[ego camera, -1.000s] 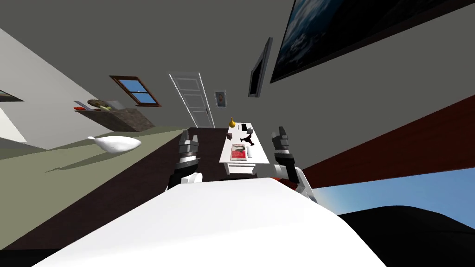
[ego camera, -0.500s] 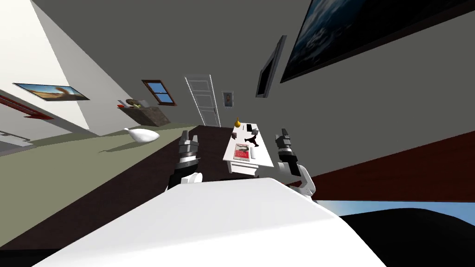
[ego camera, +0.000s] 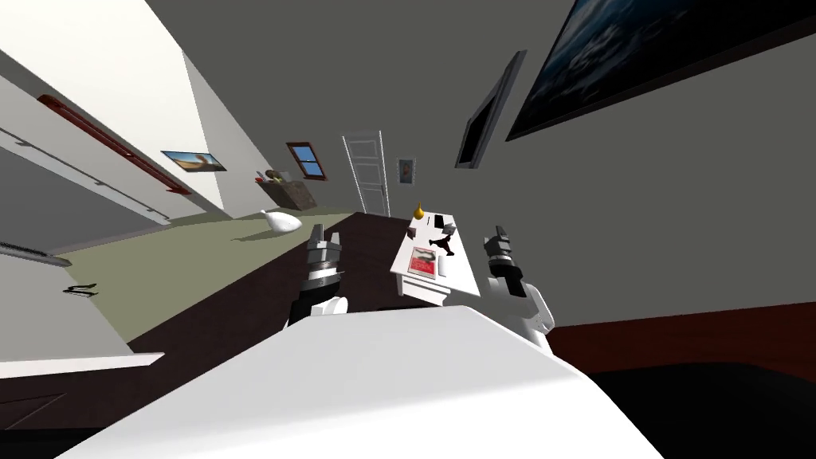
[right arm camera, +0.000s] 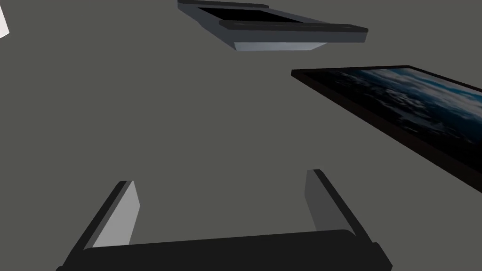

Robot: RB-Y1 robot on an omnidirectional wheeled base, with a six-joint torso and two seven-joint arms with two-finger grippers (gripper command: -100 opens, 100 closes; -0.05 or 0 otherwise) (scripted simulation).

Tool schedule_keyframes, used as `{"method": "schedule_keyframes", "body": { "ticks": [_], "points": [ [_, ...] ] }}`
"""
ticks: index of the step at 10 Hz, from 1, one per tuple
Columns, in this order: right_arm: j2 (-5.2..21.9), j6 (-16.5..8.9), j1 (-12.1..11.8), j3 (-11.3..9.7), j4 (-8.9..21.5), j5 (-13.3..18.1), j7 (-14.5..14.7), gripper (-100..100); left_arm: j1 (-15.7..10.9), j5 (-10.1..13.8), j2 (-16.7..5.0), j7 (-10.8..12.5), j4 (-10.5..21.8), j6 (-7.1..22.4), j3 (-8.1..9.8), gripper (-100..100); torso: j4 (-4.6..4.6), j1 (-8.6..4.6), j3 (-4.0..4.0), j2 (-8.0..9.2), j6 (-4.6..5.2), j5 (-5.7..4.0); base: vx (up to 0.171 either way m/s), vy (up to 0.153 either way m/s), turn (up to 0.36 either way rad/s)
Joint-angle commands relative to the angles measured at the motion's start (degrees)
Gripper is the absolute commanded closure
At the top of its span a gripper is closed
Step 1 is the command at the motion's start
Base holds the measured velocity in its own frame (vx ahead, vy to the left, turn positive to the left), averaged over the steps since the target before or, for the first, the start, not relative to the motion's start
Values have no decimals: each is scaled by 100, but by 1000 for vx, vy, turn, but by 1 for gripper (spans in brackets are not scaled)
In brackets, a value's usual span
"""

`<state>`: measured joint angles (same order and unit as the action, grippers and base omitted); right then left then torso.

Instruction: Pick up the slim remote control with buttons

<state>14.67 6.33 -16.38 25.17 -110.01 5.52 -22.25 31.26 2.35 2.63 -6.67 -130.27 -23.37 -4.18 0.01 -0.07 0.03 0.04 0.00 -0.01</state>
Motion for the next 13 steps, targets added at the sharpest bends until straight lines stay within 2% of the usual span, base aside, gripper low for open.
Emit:
{"method": "schedule_keyframes", "body": {
  "ticks": [1, 2, 3, 4, 5, 7, 8, 10, 11, 12, 13],
  "points": [
    [63, -196, 111, 129, 273, -1, -125, -100, 0, 0, 0, 0, 0, 0, 0, 0, 0, 0, 0, 0, 0, 0, -21, -8, 166],
    [194, -375, 244, 386, 474, -18, -365, -100, 1, 0, 0, 0, 0, 0, 1, 0, 0, -2, 0, -1, 5, -1, -24, -7, 291],
    [194, -484, 244, 394, 617, -18, -365, -100, 0, 0, 0, 0, 0, 0, 0, 0, 0, -2, -1, -2, 0, 0, -16, -11, 180],
    [194, -484, 244, 394, 617, -18, -365, -100, 1, 0, 0, 0, 0, 0, 1, 0, 0, -2, -1, -2, 6, -1, -5, -6, -15],
    [323, -781, 374, 658, 758, -35, -611, -100, 2, 0, 0, 0, 0, 0, 1, 0, -1, -1, -2, -4, 7, -1, -17, 2, 288],
    [323, -781, 374, 664, 977, -35, -611, -100, 1, 0, 0, 0, 0, 0, 1, 0, -1, -2, -2, -4, 5, -1, -12, -9, 92],
    [450, -1085, 501, 937, 1154, -54, -863, -100, 2, 0, 0, 0, 0, 0, 1, 0, -1, -2, -3, -5, 8, -1, -16, -2, 290],
    [450, -1085, 501, 937, 1350, -54, -863, -100, 2, 0, 0, 0, 0, 0, 1, 0, -1, -3, -2, -3, 7, -1, -13, -9, 78],
    [574, -1387, 624, 1211, 1560, -74, -1121, -100, 2, 0, 0, 0, 0, 0, 1, 0, -1, -1, -2, -4, 8, -1, -16, -2, 333],
    [574, -1395, 624, 1211, 1735, -74, -1121, -100, 0, 0, 0, 0, 0, 0, 0, 0, -1, -1, -3, -6, -1, 0, -15, -12, 187],
    [695, -1620, 744, 1456, 1955, -94, -1347, -100, 2, 0, 0, 0, 0, 0, 1, 0, -1, -3, -3, -5, 7, -1, -17, -10, 293]
  ]
}}
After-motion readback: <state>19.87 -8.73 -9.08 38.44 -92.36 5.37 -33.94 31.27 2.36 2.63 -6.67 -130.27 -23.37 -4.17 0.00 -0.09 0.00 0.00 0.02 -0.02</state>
